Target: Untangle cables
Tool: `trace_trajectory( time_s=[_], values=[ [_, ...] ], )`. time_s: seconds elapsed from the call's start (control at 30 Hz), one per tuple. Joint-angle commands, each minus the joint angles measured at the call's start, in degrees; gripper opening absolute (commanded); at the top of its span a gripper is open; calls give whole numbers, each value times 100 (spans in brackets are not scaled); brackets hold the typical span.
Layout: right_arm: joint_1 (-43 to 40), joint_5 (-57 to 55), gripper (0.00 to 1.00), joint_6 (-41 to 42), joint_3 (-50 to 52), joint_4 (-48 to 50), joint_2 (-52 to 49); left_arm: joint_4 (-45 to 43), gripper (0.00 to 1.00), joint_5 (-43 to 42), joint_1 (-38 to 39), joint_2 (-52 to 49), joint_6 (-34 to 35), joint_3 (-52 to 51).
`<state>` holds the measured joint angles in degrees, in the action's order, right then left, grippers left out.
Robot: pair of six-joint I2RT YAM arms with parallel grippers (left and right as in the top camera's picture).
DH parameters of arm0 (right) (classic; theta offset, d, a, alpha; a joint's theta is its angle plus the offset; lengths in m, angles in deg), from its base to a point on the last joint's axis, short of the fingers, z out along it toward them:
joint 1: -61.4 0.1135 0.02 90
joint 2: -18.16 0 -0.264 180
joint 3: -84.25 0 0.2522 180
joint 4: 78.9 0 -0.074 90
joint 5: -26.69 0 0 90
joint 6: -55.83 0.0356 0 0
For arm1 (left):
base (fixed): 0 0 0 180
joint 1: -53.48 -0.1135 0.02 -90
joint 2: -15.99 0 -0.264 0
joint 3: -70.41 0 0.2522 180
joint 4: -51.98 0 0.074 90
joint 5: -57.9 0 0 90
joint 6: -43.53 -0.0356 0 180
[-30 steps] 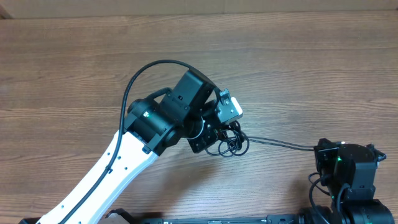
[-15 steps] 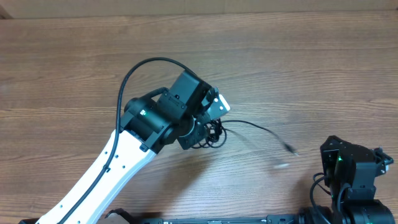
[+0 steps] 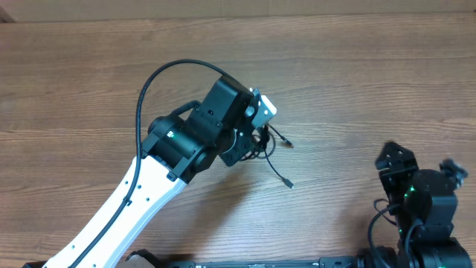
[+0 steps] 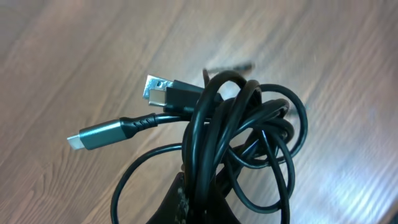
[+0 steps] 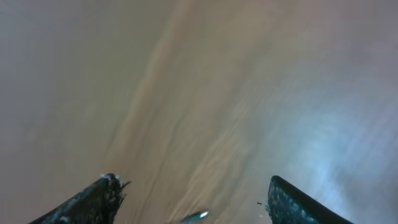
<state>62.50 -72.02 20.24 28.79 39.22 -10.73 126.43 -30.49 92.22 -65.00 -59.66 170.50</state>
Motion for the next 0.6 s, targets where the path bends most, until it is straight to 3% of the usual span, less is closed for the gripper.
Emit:
trace_trajectory(
  time_s=[0.0, 0.2, 0.37, 0.43, 0.57],
  values=[
    [-22, 1043, 76, -1290, -96, 278, 20, -297, 4, 44, -15, 162, 710, 122],
    [-22, 2162, 79, -2098, -96, 743, 20, -846, 4, -125, -15, 162, 1683, 122],
    [-22, 3147, 84, -2411, -96, 1198, 20, -1585, 4, -1198, -13, 162, 1954, 122],
    [-22, 3244, 85, -2409, -96, 1274, 20, -1714, 4, -1598, -13, 162, 1650, 122],
    [-22, 3235, 89, -2409, -96, 1294, 20, -1587, 4, -3145, -13, 162, -601, 122]
  ],
)
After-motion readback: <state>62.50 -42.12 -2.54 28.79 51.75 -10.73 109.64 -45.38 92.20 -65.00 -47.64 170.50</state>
